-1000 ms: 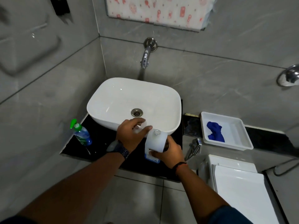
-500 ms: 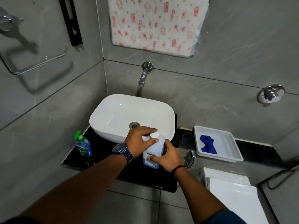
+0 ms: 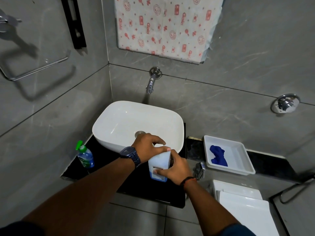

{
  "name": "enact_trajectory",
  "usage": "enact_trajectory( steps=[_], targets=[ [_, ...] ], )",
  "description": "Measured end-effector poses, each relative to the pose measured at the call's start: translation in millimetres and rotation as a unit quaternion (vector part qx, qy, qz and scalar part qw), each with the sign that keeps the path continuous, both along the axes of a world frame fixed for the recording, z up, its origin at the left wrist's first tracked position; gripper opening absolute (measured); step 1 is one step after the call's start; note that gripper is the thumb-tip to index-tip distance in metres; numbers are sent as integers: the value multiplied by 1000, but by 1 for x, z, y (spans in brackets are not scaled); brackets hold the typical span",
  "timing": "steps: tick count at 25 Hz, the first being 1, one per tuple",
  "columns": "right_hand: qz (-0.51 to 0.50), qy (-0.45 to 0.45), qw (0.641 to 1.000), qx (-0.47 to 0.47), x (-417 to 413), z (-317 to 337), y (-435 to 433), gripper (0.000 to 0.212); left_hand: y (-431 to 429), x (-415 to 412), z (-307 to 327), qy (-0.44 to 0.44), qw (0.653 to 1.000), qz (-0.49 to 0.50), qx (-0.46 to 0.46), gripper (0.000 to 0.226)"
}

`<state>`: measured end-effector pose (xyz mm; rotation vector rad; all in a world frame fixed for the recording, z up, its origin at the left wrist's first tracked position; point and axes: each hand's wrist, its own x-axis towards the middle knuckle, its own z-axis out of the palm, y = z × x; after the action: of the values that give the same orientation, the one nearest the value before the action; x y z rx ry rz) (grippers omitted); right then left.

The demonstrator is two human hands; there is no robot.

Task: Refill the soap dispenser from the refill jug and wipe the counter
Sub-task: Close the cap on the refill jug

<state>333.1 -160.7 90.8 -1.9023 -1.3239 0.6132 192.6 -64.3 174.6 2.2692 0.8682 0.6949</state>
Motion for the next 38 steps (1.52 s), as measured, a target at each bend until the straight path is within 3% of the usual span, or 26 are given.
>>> enact_trajectory(
  steps=[3,8,17,19,24,28,31,35,37,38],
  targets=[
    [12,-10,1000,-13,-4,0,2,75,3,1,0,25,997,23,69,28],
    [-22,21,999,21,-2,6,7,80,6,-6,-6,-15,993,-71,95,39],
    [-6,-14,1000,-10,4,8,11,79,20,7,-6,91,987,26,129,47],
    [-10,-12,1000,-11,4,7,11,79,24,7,-6,108,989,10,100,47],
    [-29,-13,999,-10,7,4,12,77,26,-2,-10,54,994,-86,-35,48],
    [-20,-5,1000,1,4,4,13,74,21,10,-9,52,992,-100,-50,53],
    [-27,-1,1000,5,2,5,14,78,27,7,-7,27,995,-45,-89,59],
    [-56,-5,998,15,13,5,12,78,44,-16,-14,-56,994,56,-78,20],
    [-53,-11,998,11,15,6,12,80,39,-17,-12,-73,992,58,-83,14],
    [-49,-12,999,8,14,7,12,80,34,-13,-8,-70,993,39,-89,22]
  ],
)
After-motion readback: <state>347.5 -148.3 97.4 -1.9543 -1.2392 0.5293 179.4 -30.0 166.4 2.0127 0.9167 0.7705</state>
